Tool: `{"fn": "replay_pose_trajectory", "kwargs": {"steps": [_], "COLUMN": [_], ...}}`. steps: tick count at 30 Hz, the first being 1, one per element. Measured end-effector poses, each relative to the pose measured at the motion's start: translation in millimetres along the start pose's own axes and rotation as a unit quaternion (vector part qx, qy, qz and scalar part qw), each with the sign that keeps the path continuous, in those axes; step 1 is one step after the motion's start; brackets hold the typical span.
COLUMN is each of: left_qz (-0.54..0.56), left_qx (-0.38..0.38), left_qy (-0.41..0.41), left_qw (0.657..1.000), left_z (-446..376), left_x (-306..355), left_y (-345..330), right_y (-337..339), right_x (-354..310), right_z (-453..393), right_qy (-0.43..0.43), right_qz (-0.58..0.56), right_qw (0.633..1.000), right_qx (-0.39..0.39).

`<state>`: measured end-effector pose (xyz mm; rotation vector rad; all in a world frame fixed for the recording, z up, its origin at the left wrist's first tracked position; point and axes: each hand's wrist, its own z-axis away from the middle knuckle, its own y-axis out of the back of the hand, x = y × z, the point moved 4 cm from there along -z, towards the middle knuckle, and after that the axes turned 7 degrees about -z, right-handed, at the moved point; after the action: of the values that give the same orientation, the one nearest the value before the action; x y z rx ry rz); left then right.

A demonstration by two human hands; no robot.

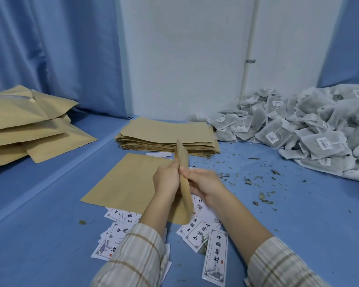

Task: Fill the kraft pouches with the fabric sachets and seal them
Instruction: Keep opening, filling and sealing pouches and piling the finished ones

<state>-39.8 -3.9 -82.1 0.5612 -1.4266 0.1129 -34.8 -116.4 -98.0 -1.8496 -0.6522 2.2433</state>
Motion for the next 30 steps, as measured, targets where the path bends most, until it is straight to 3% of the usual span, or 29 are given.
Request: {"fn": "replay_pose_trajectory", "kwargs": {"steps": [3, 5, 8, 10, 13, 19, 30], "left_qz": [-0.08, -0.13, -0.221, -0.312, -0.343, -0.22, -0.115], "left_qx": [0.004, -0.018, -0.044, -0.043, -0.011, 0.059, 0.095], "left_qy": [-0.071, -0.108, -0.14, -0.163, -0.203, -0.192, -0.15], "left_qw": [0.994, 0.985, 0.964, 0.935, 0.917, 0.955, 0.977], "left_z": [4.7, 8.6, 10.3, 11.4, 16.0, 28.7, 29.0], "left_x": [5.7, 11.0, 18.9, 23.4, 26.4, 19.9, 4.9], "left_y": [3.9, 3.3, 0.6, -2.3, -5.6, -10.7, -13.4], "right_y": [0.9, 0.1, -3.4, -7.4, -7.9, -0.7, 3.2], "right_x": [0.2, -7.7, -21.9, -20.5, -16.8, -16.2, -6.9], "right_z": [1.9, 4.4, 8.7, 10.1, 11.8, 14.4, 7.8], "right_qy": [0.007, 0.056, 0.161, 0.188, 0.198, 0.2, 0.161], "right_qz": [-0.003, 0.119, 0.414, 0.465, 0.452, 0.359, 0.304], "right_qw": [1.0, 0.989, 0.883, 0.854, 0.86, 0.895, 0.921], "right_qx": [0.018, 0.063, 0.15, 0.137, 0.13, 0.171, 0.186]}}
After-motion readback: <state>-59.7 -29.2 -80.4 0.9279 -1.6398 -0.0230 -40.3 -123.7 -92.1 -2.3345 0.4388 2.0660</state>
